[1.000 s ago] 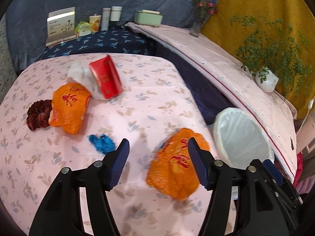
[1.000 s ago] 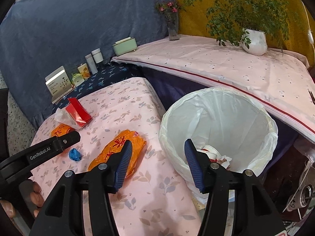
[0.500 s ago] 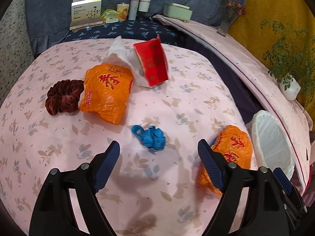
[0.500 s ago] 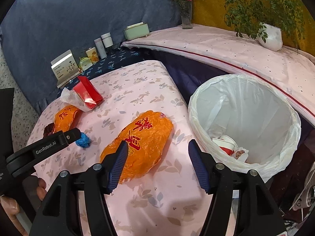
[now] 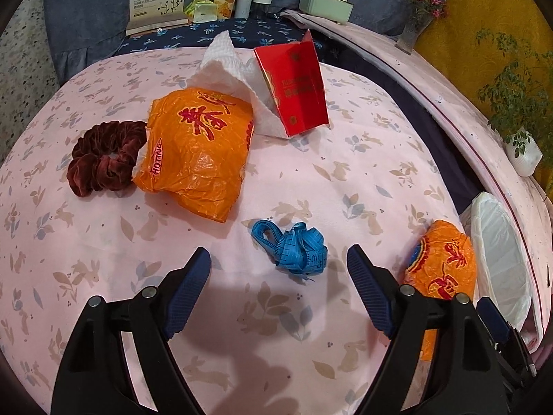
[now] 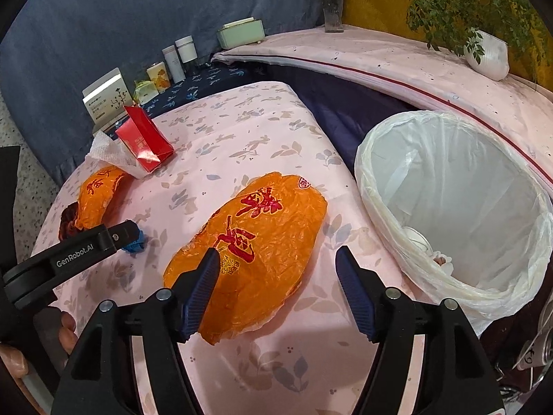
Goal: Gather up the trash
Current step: 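Grasp the blue hair tie with the left tool while the right tool grasps an orange bag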
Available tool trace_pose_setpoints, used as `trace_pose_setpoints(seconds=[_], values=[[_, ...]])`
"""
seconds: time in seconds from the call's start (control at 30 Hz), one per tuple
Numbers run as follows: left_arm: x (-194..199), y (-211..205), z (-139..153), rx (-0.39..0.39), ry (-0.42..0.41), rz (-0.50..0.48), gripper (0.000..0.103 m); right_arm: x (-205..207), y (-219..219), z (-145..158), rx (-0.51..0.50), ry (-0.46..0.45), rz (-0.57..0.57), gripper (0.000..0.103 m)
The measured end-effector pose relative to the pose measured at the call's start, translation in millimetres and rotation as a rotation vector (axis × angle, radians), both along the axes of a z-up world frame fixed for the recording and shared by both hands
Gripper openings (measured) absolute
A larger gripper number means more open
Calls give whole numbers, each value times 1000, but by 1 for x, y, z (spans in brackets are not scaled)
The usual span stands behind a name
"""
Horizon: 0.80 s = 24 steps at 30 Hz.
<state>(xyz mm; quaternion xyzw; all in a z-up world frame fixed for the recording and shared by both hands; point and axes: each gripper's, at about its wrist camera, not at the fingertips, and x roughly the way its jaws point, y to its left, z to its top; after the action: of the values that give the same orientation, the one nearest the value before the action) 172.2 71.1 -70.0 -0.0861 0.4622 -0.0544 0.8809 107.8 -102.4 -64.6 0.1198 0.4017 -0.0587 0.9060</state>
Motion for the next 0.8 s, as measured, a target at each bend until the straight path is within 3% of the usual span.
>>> trace_pose_setpoints(seconds=[0.13,0.43,0.5,0.6,0.8], values=[[4,-2,-6,12,1,-7,71,8,2,-10,0,24,2,67],[4,-9,-6,41,-30,-48,43,19,6,-16,-1,39,3,69],[4,-9,-6,42,-33,-51,41,20,7,-16,-6,40,2,69],[2,-8,-6,23,-30,-58,34,20,8,-16,-5,39,5,61],[-4,-13,-3,7,-26,-84,30,17,11,-15,7,37,27,31]])
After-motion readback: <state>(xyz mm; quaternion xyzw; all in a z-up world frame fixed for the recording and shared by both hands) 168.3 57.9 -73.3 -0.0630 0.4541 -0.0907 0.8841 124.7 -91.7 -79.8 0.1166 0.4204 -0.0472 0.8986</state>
